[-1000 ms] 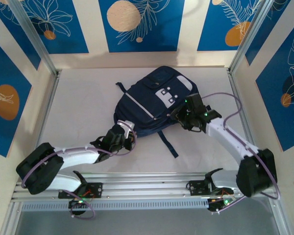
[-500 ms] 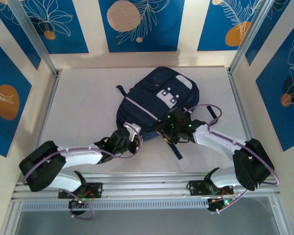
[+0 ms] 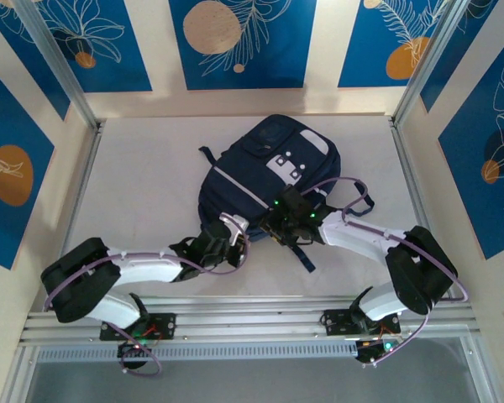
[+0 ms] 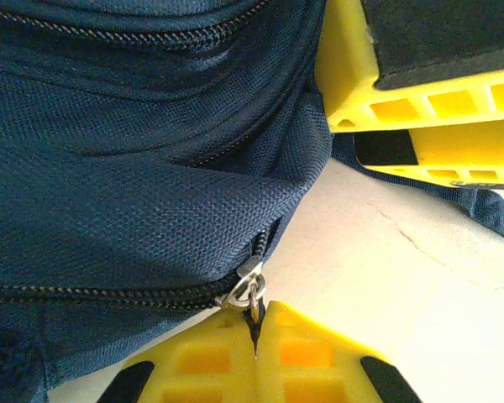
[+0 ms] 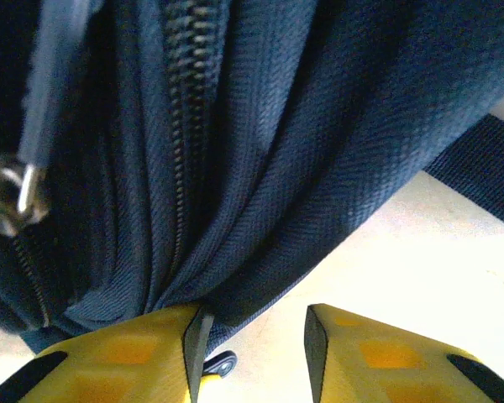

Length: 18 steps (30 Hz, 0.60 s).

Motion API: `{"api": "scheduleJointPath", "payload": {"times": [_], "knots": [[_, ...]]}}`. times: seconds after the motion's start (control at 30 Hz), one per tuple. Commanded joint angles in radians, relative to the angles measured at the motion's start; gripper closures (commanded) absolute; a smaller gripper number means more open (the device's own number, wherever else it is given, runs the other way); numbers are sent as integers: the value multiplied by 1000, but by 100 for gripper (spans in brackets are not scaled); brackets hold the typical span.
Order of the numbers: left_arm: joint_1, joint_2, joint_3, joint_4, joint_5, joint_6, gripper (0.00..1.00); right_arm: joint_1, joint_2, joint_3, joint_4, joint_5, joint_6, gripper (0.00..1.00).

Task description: Pack books, pencil case, and school supplies into a backpack

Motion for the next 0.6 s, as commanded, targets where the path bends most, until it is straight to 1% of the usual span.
{"api": "scheduleJointPath", "payload": {"times": [0.0, 0.07, 0.13, 0.23, 0.3, 0.37, 0.43, 0.5, 0.57], "knots": [[-32, -9, 16, 16, 36, 3, 100, 38, -85, 2, 14, 35, 38, 65], [-32, -15, 10, 15, 29, 6, 100, 47, -129, -22, 13, 63, 87, 71], [-32, -18, 4, 18, 26, 7, 100, 50, -152, -54, 49, 58, 138, 75], [-32, -19, 3, 19, 24, 9, 100, 52, -153, -71, 101, 36, 186, 76], [-32, -20, 3, 20, 24, 8, 100, 54, -134, -60, 98, 27, 202, 70], [-32, -22, 4, 18, 21, 8, 100, 53, -108, -59, 109, 8, 227, 59], [-32, -24, 3, 15, 15, 9, 100, 56, -79, -62, 128, -8, 251, 51], [-32, -26, 4, 17, 15, 6, 100, 62, -51, -60, 134, -16, 271, 49], [-32, -26, 6, 17, 15, 6, 100, 69, -16, -50, 130, -22, 280, 50]]}}
